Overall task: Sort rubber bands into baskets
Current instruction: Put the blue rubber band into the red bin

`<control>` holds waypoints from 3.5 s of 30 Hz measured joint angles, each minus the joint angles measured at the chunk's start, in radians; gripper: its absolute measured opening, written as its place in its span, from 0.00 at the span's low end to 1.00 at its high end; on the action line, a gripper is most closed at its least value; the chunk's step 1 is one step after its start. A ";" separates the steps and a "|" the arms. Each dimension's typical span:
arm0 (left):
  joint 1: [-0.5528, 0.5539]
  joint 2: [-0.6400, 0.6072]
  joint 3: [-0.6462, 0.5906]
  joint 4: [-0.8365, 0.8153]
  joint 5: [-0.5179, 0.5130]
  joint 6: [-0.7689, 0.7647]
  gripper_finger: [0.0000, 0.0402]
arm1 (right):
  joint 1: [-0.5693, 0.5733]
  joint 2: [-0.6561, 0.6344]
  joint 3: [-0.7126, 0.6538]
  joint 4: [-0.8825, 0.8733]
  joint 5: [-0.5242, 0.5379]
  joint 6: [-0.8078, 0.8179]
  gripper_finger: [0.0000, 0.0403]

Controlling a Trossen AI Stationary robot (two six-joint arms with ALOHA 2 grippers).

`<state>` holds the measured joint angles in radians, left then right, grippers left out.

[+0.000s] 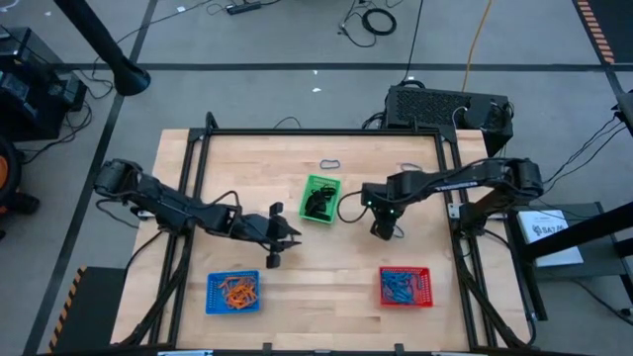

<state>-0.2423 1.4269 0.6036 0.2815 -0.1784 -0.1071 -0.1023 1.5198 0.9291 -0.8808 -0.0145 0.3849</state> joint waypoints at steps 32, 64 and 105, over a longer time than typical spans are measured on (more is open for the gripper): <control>-0.028 0.000 -0.137 0.230 -0.003 0.096 0.30 | 0.099 -0.027 -0.076 0.271 -0.032 0.021 0.00; -0.042 0.038 -0.136 0.229 0.002 0.038 0.30 | 0.087 -0.030 -0.231 0.203 -0.018 0.034 0.51; -0.080 0.041 -0.136 0.229 -0.006 -0.019 0.30 | 0.684 -0.028 0.312 -0.068 -0.252 0.683 0.00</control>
<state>-0.3225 1.4677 0.4675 0.5110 -0.1843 -0.1261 0.5820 1.4918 1.2407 -0.9493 -0.2667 1.0677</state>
